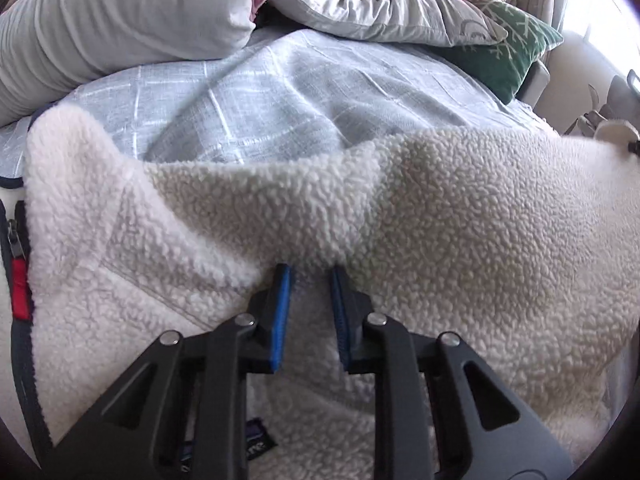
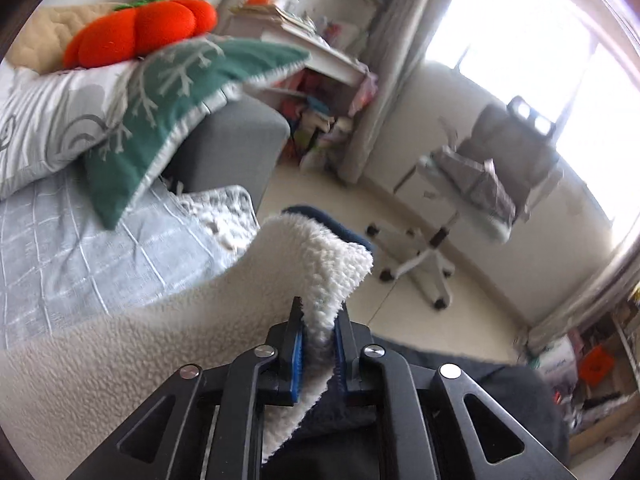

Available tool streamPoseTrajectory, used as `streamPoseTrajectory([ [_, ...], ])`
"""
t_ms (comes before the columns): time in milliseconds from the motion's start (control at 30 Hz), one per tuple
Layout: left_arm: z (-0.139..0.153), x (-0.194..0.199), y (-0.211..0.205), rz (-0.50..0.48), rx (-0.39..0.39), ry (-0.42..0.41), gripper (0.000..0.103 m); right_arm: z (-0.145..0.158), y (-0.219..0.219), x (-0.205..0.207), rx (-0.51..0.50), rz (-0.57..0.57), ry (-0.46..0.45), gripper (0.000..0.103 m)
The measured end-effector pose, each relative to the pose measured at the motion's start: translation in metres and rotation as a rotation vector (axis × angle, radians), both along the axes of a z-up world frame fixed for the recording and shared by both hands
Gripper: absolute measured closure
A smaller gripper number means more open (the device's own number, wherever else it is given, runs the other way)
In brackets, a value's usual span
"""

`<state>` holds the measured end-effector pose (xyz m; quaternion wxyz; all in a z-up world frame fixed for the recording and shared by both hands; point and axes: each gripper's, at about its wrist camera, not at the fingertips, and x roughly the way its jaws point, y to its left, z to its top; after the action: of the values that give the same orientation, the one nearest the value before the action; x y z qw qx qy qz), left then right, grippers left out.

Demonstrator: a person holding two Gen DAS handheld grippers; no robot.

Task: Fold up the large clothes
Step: 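Lift the hem with both tools and fold it over toward the collar, then open both tools to release the folded hem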

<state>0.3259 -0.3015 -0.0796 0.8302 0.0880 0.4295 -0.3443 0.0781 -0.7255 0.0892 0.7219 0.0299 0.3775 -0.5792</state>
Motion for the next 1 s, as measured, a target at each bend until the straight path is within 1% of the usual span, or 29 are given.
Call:
streamPoseTrajectory([
  [33,0.006,-0.001,0.004,-0.002,0.002,0.003,0.08,0.001,-0.001,-0.004,0.008,-0.014,-0.013,0.075],
  [67,0.01,-0.003,0.008,-0.008,0.008,0.004,0.078,0.006,0.001,-0.009,0.006,-0.026,-0.023,0.068],
  [100,0.015,-0.006,0.014,-0.012,0.014,0.007,0.075,0.009,0.006,-0.014,-0.002,-0.03,-0.03,0.054],
  [133,0.022,-0.01,0.024,-0.008,0.021,0.009,0.064,0.018,0.014,-0.018,-0.014,-0.015,-0.049,0.039],
  [167,0.029,-0.016,0.038,0.005,0.028,0.003,0.05,0.024,0.02,-0.02,-0.019,0.008,-0.065,0.033],
  [200,0.036,-0.021,0.052,0.02,0.037,-0.007,0.044,0.033,0.03,-0.022,-0.024,0.039,-0.083,0.029],
  [233,0.042,-0.026,0.068,0.038,0.051,-0.016,0.037,0.041,0.043,-0.022,-0.025,0.075,-0.095,0.026],
  [267,0.047,-0.032,0.089,0.057,0.068,-0.02,0.037,0.045,0.053,-0.021,-0.022,0.106,-0.098,0.025],
  [300,0.051,-0.035,0.11,0.08,0.099,-0.021,0.037,0.048,0.068,-0.017,-0.015,0.148,-0.094,0.021],
  [333,0.054,-0.038,0.124,0.096,0.12,-0.023,0.036,0.049,0.08,-0.013,-0.005,0.18,-0.088,0.02],
  [367,0.058,-0.042,0.147,0.126,0.158,-0.03,0.035,0.049,0.09,-0.009,0.009,0.21,-0.085,0.02],
  [400,0.061,-0.045,0.17,0.162,0.2,-0.036,0.034,0.047,0.106,-0.005,0.035,0.256,-0.087,0.02],
  [433,0.063,-0.047,0.187,0.187,0.227,-0.034,0.033,0.045,0.121,-0.001,0.066,0.297,-0.094,0.02],
  [467,0.067,-0.049,0.212,0.219,0.252,-0.027,0.032,0.042,0.135,0.003,0.102,0.334,-0.102,0.02],
  [533,0.074,-0.054,0.255,0.276,0.272,-0.009,0.03,0.034,0.161,0.009,0.169,0.402,-0.114,0.02],
  [600,0.079,-0.058,0.301,0.327,0.283,0.016,0.028,0.024,0.193,0.017,0.236,0.477,-0.12,0.02],
  [633,0.081,-0.062,0.332,0.366,0.288,0.028,0.028,0.019,0.208,0.021,0.265,0.51,-0.119,0.02],
  [733,0.086,-0.073,0.4,0.462,0.284,0.053,0.027,0.002,0.251,0.031,0.345,0.604,-0.107,0.02],
  [800,0.089,-0.08,0.447,0.535,0.277,0.071,0.027,-0.009,0.273,0.036,0.384,0.649,-0.1,0.02],
  [933,0.087,-0.091,0.543,0.69,0.261,0.111,0.027,-0.026,0.311,0.046,0.426,0.721,-0.077,0.02],
  [1000,0.075,-0.092,0.587,0.788,0.256,0.185,0.027,-0.034,0.325,0.051,0.433,0.749,-0.058,0.02],
])
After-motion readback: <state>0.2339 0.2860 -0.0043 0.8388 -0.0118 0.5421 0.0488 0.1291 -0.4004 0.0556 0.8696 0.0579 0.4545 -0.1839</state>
